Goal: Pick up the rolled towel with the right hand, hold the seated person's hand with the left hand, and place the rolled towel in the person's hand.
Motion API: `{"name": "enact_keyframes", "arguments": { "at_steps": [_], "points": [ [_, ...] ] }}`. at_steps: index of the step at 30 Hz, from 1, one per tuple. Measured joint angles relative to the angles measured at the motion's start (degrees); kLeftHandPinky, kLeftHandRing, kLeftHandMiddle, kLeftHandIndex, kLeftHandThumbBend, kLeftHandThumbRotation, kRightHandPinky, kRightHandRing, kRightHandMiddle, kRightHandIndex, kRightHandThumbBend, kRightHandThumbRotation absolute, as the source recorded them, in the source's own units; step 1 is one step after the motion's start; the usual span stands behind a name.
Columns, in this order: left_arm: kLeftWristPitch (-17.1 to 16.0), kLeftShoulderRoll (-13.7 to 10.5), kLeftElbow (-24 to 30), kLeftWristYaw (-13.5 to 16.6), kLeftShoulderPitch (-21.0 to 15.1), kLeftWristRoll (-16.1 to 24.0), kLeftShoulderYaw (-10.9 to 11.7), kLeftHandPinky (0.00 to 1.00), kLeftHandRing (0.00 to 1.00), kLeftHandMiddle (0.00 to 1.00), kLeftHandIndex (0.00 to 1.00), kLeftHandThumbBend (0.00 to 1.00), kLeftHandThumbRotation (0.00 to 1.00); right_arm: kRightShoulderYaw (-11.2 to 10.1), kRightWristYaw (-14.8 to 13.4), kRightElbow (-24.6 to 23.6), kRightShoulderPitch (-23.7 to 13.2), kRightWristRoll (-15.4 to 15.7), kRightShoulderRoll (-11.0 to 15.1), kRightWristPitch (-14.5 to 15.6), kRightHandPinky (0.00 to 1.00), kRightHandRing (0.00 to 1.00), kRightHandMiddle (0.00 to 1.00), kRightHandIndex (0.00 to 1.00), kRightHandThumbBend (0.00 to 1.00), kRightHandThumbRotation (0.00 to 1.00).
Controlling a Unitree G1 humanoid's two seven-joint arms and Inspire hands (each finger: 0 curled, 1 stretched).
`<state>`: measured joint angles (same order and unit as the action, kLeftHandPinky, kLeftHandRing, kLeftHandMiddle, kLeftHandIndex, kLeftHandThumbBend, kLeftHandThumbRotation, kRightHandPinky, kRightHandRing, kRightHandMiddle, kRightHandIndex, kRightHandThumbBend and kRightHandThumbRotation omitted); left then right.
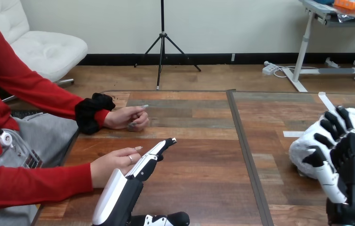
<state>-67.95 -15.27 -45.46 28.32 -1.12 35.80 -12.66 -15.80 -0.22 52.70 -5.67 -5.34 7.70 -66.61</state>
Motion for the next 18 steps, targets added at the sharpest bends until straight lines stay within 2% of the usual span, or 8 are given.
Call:
{"name": "enact_keyframes", "arguments": {
  "at_steps": [9, 18],
  "points": [
    [0.0, 0.0, 0.0, -0.4, 0.0, -0.4, 0.0, 0.84, 0.91, 0.92, 0.91, 1.00, 0.84, -1.0, 0.0, 1.2, -1.1, -1.5, 0.6, -0.2, 0.83, 0.90, 0.90, 0.95, 1.00, 0.64],
    [0.0, 0.0, 0.0, -0.4, 0.0, -0.4, 0.0, 0.84, 0.91, 0.92, 0.91, 1.00, 0.84, -1.6, -0.4, 2.7, -2.0, -1.4, 2.0, -0.5, 0.86, 0.92, 0.92, 0.97, 1.00, 0.65]
  ]
}}
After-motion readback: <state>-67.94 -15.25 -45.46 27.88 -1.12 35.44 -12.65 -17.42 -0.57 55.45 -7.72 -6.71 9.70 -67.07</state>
